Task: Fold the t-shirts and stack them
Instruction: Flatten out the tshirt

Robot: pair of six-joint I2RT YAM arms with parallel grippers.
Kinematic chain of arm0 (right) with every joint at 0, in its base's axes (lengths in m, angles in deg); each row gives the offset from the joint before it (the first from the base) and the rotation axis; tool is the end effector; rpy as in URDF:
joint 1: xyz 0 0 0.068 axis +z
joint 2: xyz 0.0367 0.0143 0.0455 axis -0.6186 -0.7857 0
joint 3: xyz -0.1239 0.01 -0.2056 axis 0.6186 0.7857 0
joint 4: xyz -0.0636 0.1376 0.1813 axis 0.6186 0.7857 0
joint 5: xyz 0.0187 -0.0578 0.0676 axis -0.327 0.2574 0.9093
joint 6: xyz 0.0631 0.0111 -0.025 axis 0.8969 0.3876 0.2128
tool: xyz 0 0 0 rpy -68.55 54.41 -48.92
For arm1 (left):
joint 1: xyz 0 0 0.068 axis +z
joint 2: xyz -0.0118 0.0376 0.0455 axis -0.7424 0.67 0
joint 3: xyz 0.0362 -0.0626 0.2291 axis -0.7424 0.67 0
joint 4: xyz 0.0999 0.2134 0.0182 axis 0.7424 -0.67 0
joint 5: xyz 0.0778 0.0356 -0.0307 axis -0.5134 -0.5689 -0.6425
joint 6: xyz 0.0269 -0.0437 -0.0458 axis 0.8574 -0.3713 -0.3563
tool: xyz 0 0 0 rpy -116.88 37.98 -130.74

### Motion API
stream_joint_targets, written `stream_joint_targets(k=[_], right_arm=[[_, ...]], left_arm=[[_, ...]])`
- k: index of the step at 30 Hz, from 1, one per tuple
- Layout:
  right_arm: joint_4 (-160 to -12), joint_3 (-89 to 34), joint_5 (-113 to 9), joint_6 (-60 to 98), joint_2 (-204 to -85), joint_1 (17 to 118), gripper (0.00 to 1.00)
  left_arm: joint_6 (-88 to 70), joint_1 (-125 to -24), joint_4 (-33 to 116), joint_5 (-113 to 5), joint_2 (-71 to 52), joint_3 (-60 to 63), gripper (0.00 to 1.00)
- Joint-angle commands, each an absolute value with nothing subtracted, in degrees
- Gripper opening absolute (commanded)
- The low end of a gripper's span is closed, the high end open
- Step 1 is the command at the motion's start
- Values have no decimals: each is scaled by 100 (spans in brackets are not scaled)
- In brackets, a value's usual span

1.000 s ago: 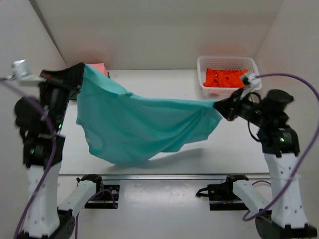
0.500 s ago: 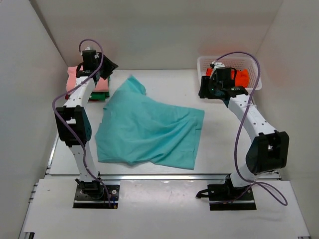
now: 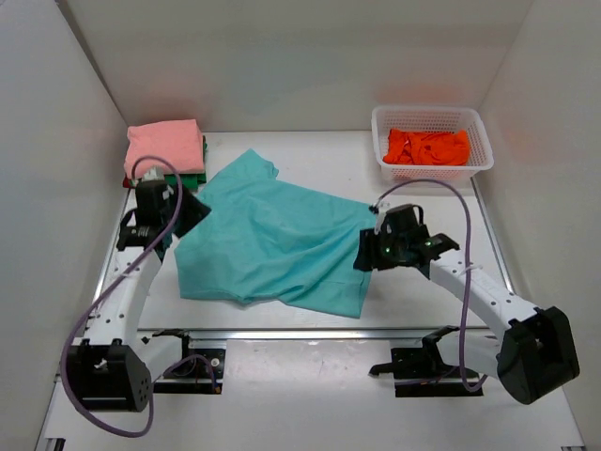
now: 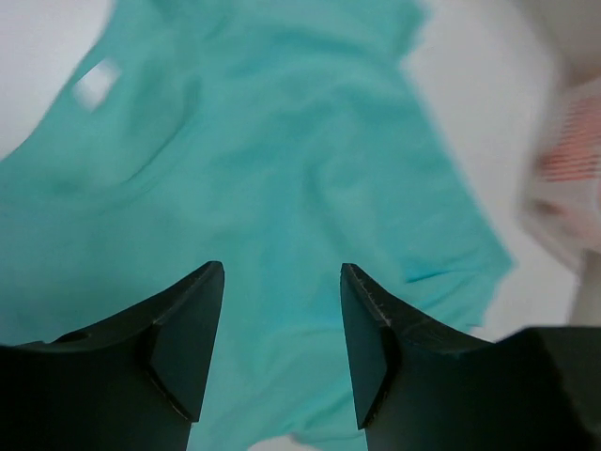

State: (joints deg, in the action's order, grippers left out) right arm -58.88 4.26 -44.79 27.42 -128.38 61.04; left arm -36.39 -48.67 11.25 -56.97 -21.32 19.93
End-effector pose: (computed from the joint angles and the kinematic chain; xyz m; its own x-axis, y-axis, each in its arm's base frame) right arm 0.2080 0.1027 0.2021 -0.8111 -0.0656 -0.5812 -0.3245 0.8772 0.3538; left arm 0.2436 -0.0083 0.2640 -0.5282 -0.6150 -0.5855 -0.3116 0.7818 -0.5401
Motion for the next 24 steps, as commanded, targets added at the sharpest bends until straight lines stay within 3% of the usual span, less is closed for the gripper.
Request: stream_joint_targets(k=[1,7,12,18,24], right_arm=[[-6253,936,-4018,3039,-12803,6423,44],[-6693,1193,-4044,3030,-13172,6835,47],[-6861,1219,-4219,2838,-13251,6810,47],[-6879,1131,-4325,2714,-13304,6740,45],[-7027,1201,-4343,2618,-13374,6836,45]], left_arm=[[-3590,-4591,61,-6403,-2546,2894,63],[-3652,-4415,-625,-6747,-3215,3694,64],[-3766,-4547,-802,-6765,-3198,4221,63],[-4126,-4688,-1215,-6976,-3224,4266,56],[-4328,-4925,-785,-6844,-2883,4512,59]])
